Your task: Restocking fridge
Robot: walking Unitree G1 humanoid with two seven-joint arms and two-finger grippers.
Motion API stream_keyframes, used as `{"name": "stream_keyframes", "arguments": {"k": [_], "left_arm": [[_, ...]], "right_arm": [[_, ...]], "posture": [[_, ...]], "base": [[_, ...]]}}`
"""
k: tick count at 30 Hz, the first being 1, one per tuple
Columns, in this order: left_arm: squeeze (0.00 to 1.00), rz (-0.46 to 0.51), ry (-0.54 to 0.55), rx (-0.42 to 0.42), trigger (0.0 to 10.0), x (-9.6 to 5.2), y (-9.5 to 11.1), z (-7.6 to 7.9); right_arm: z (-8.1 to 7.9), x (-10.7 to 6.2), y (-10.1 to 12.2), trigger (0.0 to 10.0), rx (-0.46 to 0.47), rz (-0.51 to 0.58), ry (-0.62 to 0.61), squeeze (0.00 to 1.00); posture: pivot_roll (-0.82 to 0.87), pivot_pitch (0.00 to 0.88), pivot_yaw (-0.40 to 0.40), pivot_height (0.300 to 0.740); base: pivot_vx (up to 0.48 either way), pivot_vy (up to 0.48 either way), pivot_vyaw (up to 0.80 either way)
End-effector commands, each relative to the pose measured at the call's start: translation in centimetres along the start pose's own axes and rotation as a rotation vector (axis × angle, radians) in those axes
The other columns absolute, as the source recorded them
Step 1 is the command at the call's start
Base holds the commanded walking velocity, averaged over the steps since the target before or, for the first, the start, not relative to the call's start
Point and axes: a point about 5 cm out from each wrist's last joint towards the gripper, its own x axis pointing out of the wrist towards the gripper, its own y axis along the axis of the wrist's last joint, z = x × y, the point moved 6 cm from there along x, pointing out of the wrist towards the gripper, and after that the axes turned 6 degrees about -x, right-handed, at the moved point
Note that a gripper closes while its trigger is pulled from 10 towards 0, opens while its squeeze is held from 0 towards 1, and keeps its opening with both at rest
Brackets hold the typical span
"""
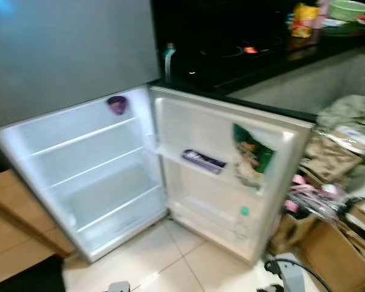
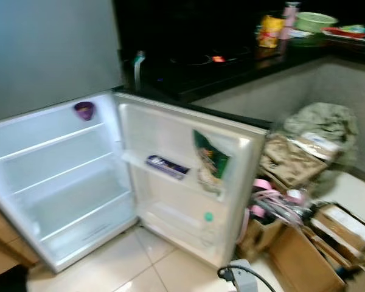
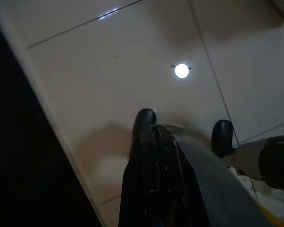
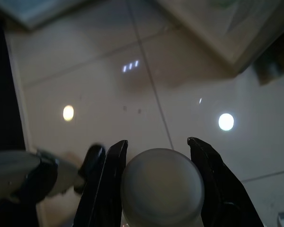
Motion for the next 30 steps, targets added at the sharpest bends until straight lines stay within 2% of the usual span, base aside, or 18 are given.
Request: {"name": "stream_keyframes", "arguments": {"k": [1, 9, 20, 30], "left_arm": [[0.0, -0.015, 0.01, 0.01, 10.0, -0.1, -0.3, -0.4], [0.0, -0.021, 0.001, 0.016, 10.0, -0.1, -0.5, -0.1], [0.0, -0.023, 0.0, 0.008, 10.0, -0.1, -0.5, -0.2], [0.0, -0.017, -0.033, 0.011, 10.0, 0.0, -0.3, 0.5]], "right_arm": [[0.0, -0.6, -2.4, 10.0, 0.064, -0.057, -0.011, 0.0], [1.1, -1.7, -4.2, 10.0, 0.099, -0.093, -0.055, 0.0], [1.8, -1.9, -4.4, 10.0, 0.12, -0.088, -0.108, 0.0], [2.5, -2.1, -4.5, 10.0, 0.133, -0.092, -0.165, 0.0]], "posture": [[-0.11, 0.013, 0.014, 0.74], [-0.11, 0.007, 0.007, 0.74], [-0.11, 0.0, 0.009, 0.74], [-0.11, 0.0, 0.013, 0.74]], "base": [[0.0, 0.0, 0.76], [0.0, 0.0, 0.75], [0.0, 0.0, 0.74], [0.0, 0.0, 0.0]]}}
